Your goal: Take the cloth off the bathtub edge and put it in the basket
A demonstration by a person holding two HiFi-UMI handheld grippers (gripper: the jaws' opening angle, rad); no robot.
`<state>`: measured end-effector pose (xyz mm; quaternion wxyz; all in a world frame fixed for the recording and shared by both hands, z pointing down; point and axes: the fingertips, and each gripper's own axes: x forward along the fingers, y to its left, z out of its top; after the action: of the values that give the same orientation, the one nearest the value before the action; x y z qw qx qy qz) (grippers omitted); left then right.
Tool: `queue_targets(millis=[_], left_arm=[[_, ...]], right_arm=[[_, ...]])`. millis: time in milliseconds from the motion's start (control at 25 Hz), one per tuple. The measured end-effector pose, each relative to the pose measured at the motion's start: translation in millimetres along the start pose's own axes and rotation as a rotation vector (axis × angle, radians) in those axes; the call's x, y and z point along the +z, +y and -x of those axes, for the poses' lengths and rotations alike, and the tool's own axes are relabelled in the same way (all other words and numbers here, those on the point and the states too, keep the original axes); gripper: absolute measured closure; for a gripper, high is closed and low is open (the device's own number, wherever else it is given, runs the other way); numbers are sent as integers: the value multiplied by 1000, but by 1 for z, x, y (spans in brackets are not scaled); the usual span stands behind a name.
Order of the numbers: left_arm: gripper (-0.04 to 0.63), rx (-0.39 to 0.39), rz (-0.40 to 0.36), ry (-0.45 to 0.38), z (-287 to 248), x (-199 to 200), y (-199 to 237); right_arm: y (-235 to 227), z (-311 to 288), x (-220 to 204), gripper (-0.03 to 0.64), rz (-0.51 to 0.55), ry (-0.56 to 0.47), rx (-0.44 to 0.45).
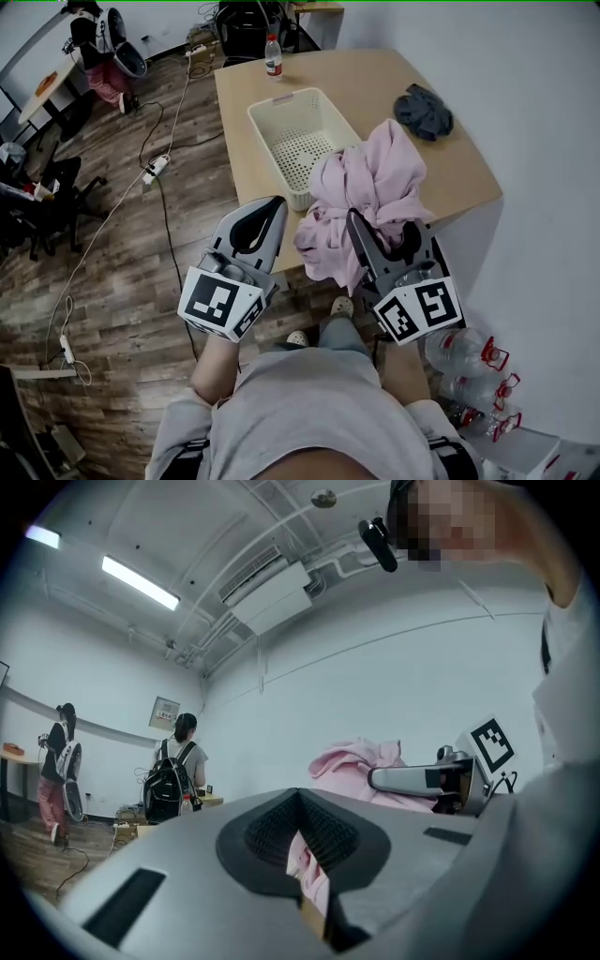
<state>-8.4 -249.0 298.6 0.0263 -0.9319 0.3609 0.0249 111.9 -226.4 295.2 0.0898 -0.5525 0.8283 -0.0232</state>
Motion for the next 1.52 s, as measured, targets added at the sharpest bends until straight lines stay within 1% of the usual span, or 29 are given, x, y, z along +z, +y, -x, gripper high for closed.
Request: queue_targets(millis=[240,600,880,1160,1320,1520], left_arm=[[598,16,9,7,-16,-7,13],[598,99,6,-5,-55,-2,50],[598,192,4,-15,-96,-1,90],[598,297,-7,-11,-92,1,103],[598,362,-6,-3,-103,-5,122],[598,441,-6,10,-102,-12,134]], right_arm=[[-16,-19,0,333,-10,-2,10],[-49,-74,11,333,-16,-9,74],[-80,-138,14,333,-5,13,159],[-82,-166,16,333,0,31,249],[-92,-197,7,333,-7,49,306],[-92,-221,-10,333,-8,94,378]])
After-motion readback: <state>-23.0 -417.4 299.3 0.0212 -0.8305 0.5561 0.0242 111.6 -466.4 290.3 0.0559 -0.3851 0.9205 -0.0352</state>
